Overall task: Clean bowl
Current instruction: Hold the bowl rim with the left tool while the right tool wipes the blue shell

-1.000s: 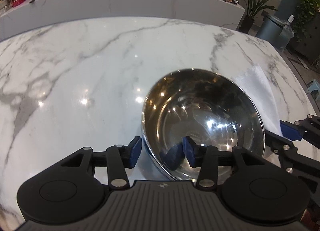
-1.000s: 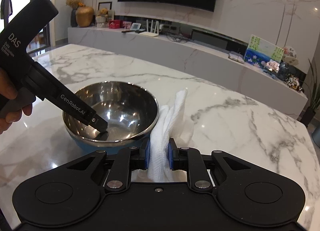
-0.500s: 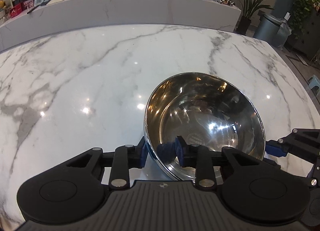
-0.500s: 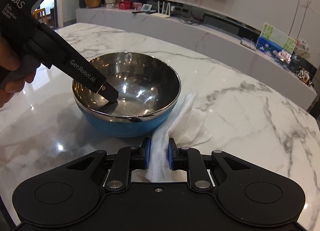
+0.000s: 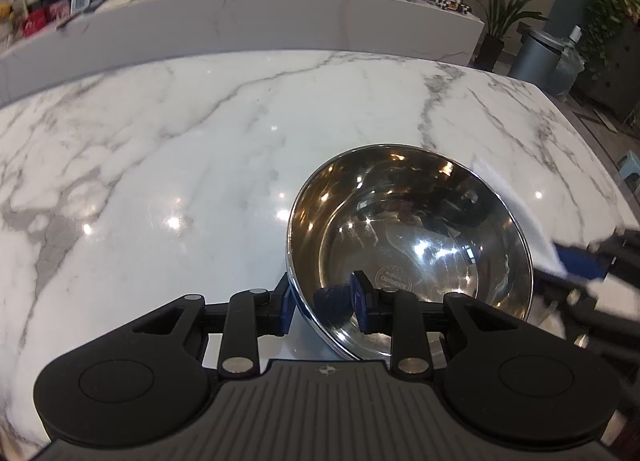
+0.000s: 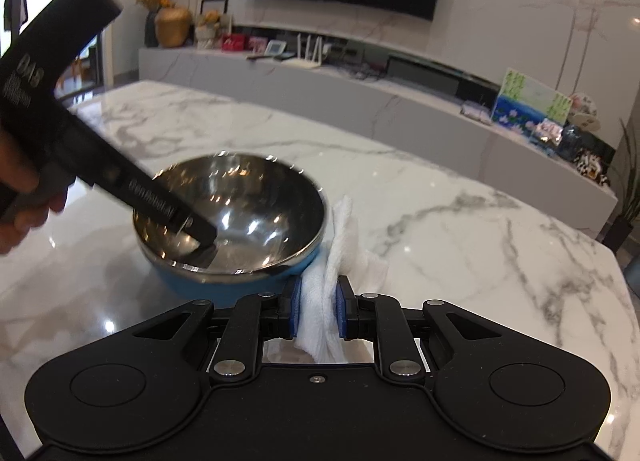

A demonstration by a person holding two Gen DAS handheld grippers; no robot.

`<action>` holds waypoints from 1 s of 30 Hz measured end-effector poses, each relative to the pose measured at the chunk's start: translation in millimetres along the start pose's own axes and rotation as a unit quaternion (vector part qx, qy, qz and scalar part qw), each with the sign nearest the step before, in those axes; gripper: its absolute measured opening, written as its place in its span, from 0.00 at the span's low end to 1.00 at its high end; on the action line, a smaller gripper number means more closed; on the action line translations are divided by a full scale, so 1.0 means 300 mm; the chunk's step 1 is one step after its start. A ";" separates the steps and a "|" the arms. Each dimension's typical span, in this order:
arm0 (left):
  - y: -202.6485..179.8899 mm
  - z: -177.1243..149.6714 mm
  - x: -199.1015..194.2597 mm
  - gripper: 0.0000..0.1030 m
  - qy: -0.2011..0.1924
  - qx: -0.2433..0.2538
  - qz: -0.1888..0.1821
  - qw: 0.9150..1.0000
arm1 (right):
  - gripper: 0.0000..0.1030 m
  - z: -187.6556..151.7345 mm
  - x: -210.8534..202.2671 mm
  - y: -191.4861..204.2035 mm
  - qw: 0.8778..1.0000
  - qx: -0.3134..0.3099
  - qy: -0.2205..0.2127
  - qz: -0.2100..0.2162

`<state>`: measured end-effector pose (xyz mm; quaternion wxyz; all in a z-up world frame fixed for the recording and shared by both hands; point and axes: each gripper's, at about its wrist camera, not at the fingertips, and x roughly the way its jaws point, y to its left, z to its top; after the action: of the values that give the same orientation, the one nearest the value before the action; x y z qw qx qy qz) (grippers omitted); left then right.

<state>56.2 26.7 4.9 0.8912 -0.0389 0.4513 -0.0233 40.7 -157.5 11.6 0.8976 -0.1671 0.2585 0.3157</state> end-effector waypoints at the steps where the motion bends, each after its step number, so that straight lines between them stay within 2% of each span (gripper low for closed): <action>1: -0.004 -0.006 -0.001 0.27 -0.009 0.008 0.002 1.000 | 0.16 0.003 -0.009 -0.003 1.000 0.002 -0.009 -0.002; 5: 0.001 -0.020 0.002 0.31 -0.026 0.012 -0.007 1.000 | 0.16 0.014 -0.018 -0.019 1.000 0.006 -0.021 0.001; 9: 0.006 -0.020 0.001 0.31 -0.027 0.008 -0.015 0.999 | 0.16 0.014 0.001 -0.040 1.000 0.017 -0.011 0.008; 15: 0.008 -0.015 -0.002 0.33 -0.019 0.004 -0.016 1.000 | 0.16 0.007 0.058 -0.076 0.999 0.039 0.024 -0.029; 18: 0.004 -0.015 -0.002 0.33 -0.017 0.007 -0.016 1.000 | 0.23 0.005 0.053 -0.077 0.998 0.041 0.024 -0.045; 20: 0.005 -0.016 -0.001 0.34 -0.016 0.007 -0.015 1.000 | 0.35 0.007 0.031 -0.064 0.998 0.029 0.013 -0.055; 22: 0.006 -0.016 -0.001 0.35 -0.016 0.005 -0.015 1.000 | 0.42 0.004 0.004 -0.043 0.998 0.012 -0.002 -0.054; 26: 0.001 -0.017 0.000 0.36 -0.016 0.006 -0.013 1.000 | 0.42 -0.011 -0.016 0.012 0.999 -0.027 0.000 -0.034; 30: -0.002 -0.019 0.000 0.37 -0.015 0.009 -0.013 1.000 | 0.42 -0.031 -0.001 0.071 0.996 -0.075 0.032 -0.035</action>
<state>51.8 25.9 1.6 0.8976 -0.0370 0.4375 -0.0384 23.1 -146.0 1.3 0.8842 -0.2530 0.2566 0.2972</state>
